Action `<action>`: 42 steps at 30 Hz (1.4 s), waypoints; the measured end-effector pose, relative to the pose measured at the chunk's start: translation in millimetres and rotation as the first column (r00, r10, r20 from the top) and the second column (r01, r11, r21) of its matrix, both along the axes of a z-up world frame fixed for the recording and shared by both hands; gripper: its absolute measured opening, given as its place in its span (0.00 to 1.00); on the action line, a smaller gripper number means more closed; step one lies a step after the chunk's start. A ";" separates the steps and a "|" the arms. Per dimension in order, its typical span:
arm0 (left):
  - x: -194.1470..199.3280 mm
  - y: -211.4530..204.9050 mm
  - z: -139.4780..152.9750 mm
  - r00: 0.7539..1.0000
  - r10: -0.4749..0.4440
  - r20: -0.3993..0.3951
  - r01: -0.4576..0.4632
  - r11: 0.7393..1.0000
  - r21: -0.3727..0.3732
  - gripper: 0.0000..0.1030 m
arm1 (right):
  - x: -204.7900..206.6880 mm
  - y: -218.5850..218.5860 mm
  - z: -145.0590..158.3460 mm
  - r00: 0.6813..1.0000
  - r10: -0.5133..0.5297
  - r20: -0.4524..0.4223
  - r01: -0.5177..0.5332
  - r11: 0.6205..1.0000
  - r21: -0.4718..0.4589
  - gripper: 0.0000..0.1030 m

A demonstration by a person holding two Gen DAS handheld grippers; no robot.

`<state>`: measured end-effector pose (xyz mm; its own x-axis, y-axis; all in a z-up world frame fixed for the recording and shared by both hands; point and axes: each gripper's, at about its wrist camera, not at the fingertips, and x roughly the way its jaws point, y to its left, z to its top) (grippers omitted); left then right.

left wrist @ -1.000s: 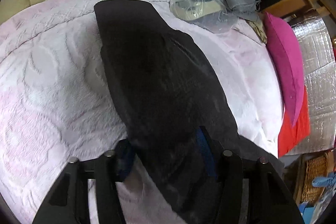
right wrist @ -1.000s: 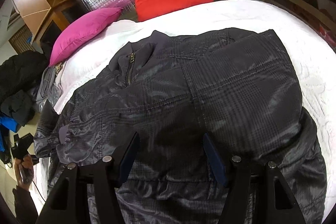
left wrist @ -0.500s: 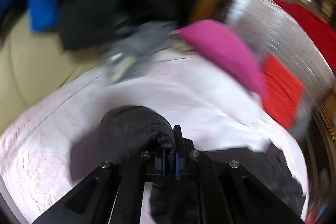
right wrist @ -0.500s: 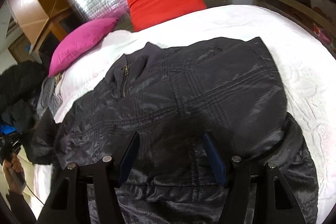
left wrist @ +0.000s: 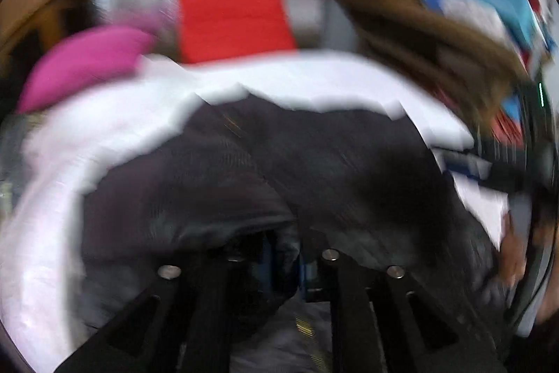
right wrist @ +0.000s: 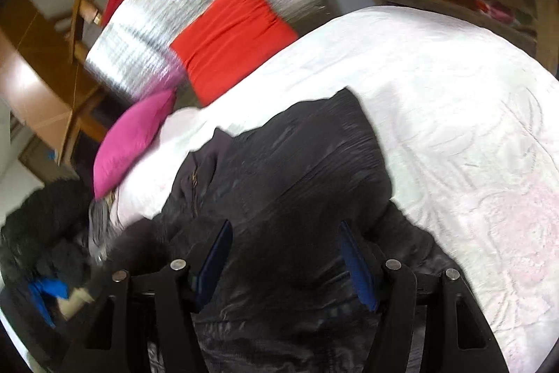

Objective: Fold large clothes

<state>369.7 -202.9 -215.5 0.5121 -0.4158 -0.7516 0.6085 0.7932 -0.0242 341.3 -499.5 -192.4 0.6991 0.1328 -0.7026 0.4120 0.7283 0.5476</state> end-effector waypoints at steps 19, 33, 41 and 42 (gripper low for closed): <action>46.0 194.5 21.3 0.833 0.550 0.062 -0.549 0.835 -0.023 0.81 | 11.1 93.6 38.3 0.931 0.362 0.048 -0.348 0.920 -0.179 0.77; 65.6 166.8 -26.1 0.851 0.524 -0.005 -0.522 0.848 0.093 0.28 | 43.5 198.4 8.5 0.899 0.415 -0.142 -0.419 0.718 -0.555 0.76; 55.0 157.8 -23.8 0.851 0.525 -0.008 -0.524 0.849 0.067 0.14 | 39.1 138.6 21.8 0.947 0.321 -0.020 -0.306 0.882 -0.359 0.13; 53.9 159.0 -21.6 0.849 0.528 -0.001 -0.528 0.848 0.053 0.14 | 37.3 126.7 22.1 0.954 0.300 -0.001 -0.285 0.907 -0.311 0.13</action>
